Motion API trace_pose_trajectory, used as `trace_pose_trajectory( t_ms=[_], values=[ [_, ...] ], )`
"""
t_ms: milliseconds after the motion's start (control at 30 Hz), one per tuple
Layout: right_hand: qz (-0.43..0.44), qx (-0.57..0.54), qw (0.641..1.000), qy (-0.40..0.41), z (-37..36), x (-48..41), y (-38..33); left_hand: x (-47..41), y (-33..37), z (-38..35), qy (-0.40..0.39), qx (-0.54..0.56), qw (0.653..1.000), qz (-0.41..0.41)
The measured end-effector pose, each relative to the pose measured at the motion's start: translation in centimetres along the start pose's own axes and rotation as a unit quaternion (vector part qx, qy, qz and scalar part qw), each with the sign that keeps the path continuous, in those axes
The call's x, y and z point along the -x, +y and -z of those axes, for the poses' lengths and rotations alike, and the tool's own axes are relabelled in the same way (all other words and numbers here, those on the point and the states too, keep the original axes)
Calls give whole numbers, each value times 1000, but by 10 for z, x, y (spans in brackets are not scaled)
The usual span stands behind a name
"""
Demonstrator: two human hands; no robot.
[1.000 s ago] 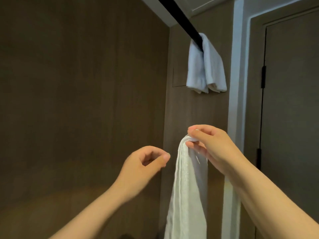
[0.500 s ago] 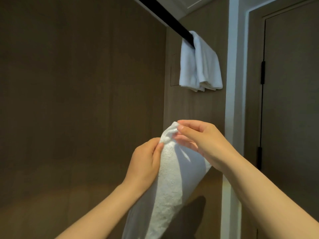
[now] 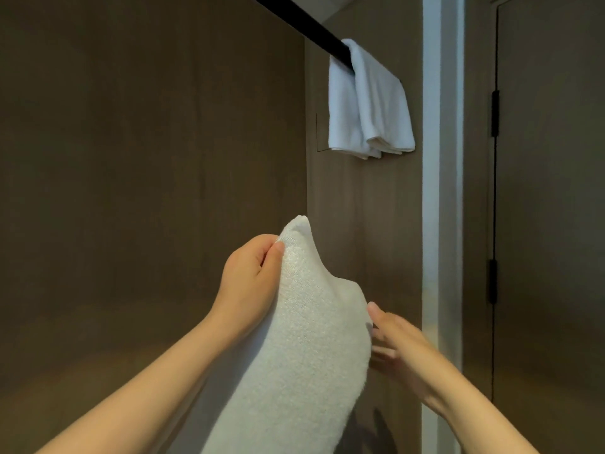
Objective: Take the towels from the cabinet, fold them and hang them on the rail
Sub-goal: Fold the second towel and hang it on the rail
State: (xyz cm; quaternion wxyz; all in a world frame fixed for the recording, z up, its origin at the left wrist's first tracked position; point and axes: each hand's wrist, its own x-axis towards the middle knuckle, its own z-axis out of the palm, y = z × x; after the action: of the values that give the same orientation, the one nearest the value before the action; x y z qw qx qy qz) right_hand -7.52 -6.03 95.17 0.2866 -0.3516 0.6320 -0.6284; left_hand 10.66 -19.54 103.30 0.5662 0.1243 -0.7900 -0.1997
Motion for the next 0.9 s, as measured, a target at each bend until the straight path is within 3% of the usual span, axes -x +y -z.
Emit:
trace_pose_trajectory(
  t_ms=[100,300,433,633,767,900],
  values=[
    [-5,-87,995,-53,-10,-9,5,-3,1,5,18,10,1000,1],
    [128,-156,978,52,-22,-15,-23,-7,-8,17,8,22,999,48],
    [232,-110,961,102,-26,-13,-38,-7,-24,24,-58,76,985,143],
    [292,-68,941,159,-21,-16,-65,-15,-15,24,28,105,984,139],
    [357,14,915,190,-4,-14,-97,-32,1,29,44,142,979,140],
    [396,93,891,202,11,-12,-127,-55,20,39,40,85,990,108]
  ],
)
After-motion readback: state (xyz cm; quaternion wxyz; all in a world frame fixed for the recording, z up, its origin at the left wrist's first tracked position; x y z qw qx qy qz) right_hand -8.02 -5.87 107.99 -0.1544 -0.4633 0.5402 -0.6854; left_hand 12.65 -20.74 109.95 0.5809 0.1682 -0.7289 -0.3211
